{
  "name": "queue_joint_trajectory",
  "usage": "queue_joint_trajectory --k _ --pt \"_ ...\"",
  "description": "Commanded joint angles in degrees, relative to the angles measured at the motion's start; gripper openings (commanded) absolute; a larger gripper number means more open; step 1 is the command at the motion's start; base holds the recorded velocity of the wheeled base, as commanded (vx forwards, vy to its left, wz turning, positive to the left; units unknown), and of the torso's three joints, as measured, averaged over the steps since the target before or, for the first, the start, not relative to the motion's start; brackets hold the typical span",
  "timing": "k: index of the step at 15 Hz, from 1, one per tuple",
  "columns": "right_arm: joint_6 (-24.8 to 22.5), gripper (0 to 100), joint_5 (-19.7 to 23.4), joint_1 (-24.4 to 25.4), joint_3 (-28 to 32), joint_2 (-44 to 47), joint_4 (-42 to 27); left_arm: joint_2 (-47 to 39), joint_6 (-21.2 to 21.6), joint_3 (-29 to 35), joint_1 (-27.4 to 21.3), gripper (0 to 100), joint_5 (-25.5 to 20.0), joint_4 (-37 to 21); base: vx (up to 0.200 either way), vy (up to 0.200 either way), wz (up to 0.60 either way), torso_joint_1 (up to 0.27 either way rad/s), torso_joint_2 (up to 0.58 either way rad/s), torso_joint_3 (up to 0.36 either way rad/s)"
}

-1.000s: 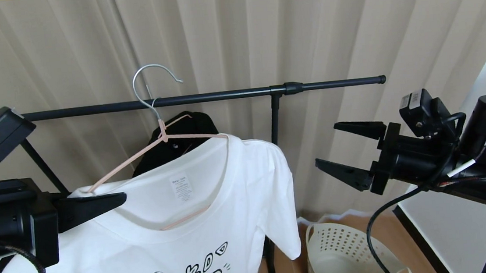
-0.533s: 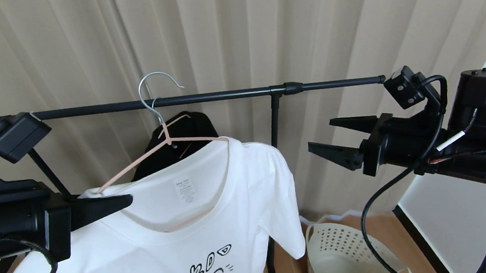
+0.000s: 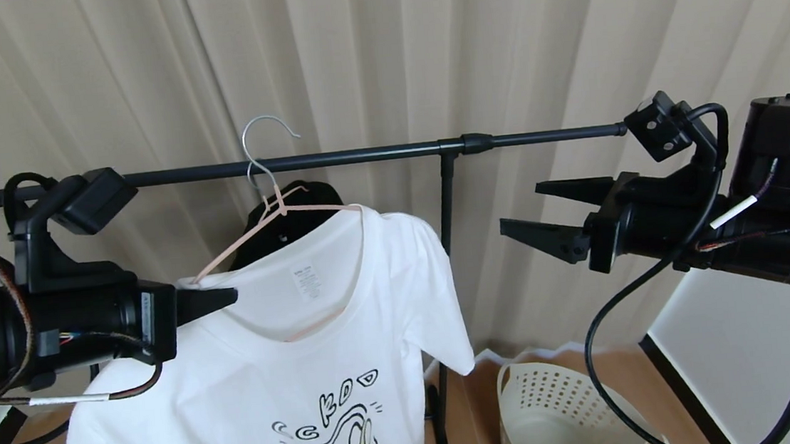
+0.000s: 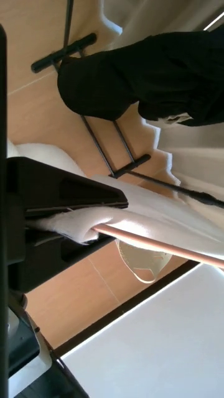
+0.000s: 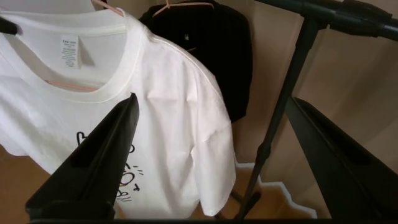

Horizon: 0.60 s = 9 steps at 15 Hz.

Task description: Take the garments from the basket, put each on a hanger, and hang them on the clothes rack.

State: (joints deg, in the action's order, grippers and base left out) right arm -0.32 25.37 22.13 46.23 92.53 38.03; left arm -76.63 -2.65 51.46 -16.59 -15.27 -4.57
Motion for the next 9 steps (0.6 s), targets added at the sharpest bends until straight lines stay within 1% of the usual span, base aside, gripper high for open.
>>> queue_joint_trajectory --k 1,2,4,5,7,8,9 --pt "-0.03 100 0.03 0.02 0.0 0.02 0.02 -3.26 -0.87 1.89 -1.78 0 1.56 0.0 0.0 0.0 0.0 0.0 0.0 0.0" --pt "-0.03 100 0.03 -0.07 0.0 -0.07 0.11 -5.02 -2.01 3.39 -3.36 0 4.29 0.0 0.0 0.0 0.0 0.0 0.0 0.0" --pt "-0.03 100 0.03 -0.15 0.0 -0.15 0.11 -7.13 -2.54 4.62 -4.68 0 6.66 0.0 0.0 0.0 0.0 0.0 0.0 0.0" --pt "-0.12 100 -0.41 -0.15 -0.08 -0.51 0.11 -9.15 -3.33 5.94 -5.47 0 8.86 0.09 0.0 0.0 0.0 0.0 0.0 0.0" --pt "-0.12 100 -0.5 -0.15 -0.08 -0.59 0.11 -11.96 -5.44 8.31 -5.82 0 11.58 0.35 0.0 0.0 0.0 0.0 0.0 0.0" --pt "-0.12 100 -0.5 -0.15 -0.08 -0.59 0.11 -12.32 -5.62 8.57 -5.82 0 11.85 0.35 0.0 0.0 0.0 0.0 0.0 0.0" --pt "-0.12 100 -0.94 -0.15 -0.08 -0.59 0.11 -15.04 -7.73 11.21 -5.82 0 13.69 0.26 0.0 0.0 0.0 0.0 0.0 0.0"
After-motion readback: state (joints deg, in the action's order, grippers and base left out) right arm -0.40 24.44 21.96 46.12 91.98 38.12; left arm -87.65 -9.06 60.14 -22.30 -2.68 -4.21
